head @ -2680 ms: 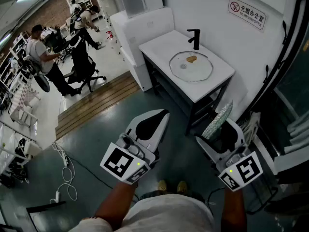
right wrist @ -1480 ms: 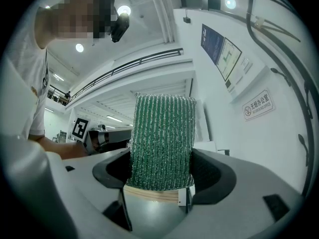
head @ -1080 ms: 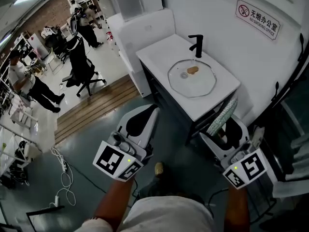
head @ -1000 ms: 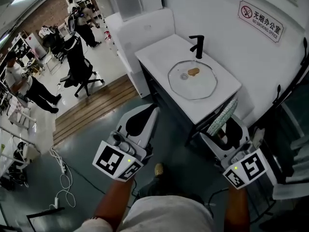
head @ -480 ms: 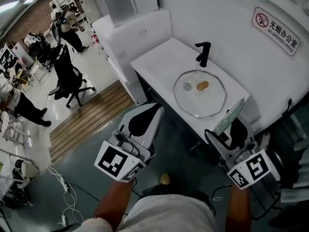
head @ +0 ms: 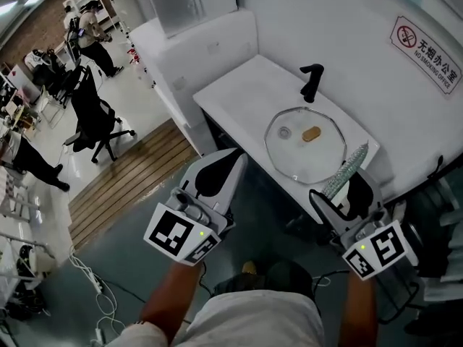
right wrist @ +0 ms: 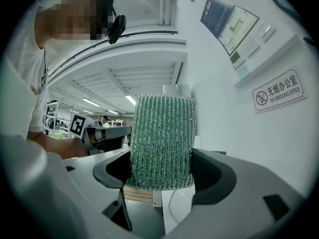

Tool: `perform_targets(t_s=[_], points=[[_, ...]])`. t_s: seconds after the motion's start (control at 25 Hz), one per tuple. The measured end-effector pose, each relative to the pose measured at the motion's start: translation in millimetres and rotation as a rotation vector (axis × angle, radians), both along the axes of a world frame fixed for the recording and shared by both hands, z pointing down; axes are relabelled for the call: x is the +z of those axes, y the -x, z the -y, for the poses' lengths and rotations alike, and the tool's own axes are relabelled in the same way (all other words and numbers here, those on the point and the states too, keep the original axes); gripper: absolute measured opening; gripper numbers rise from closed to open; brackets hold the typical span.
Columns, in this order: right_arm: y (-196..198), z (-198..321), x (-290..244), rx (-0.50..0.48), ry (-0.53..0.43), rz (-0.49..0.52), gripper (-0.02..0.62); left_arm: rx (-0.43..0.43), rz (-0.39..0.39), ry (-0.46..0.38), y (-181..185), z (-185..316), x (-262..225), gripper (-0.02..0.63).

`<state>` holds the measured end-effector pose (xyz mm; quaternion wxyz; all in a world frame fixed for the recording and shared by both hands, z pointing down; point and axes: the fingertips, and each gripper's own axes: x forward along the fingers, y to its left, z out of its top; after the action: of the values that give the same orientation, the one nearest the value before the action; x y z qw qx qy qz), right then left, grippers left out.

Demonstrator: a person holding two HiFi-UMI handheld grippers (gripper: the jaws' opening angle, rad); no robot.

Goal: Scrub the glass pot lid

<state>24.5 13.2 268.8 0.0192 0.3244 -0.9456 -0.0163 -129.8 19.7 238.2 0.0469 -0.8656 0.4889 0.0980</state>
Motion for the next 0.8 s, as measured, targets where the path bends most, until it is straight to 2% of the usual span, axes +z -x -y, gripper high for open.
perform_targets(t_s=[0.4, 0.8], points=[[-2, 46, 4, 0.016, -0.019, -0.03, 0.348, -0.022, 0.005, 0.02, 6, 42, 5, 0.015], [-23, 121, 6, 0.047, -0.027, 0.017, 0.348, -0.054, 0.037, 0.036, -3, 117, 12, 0.015]])
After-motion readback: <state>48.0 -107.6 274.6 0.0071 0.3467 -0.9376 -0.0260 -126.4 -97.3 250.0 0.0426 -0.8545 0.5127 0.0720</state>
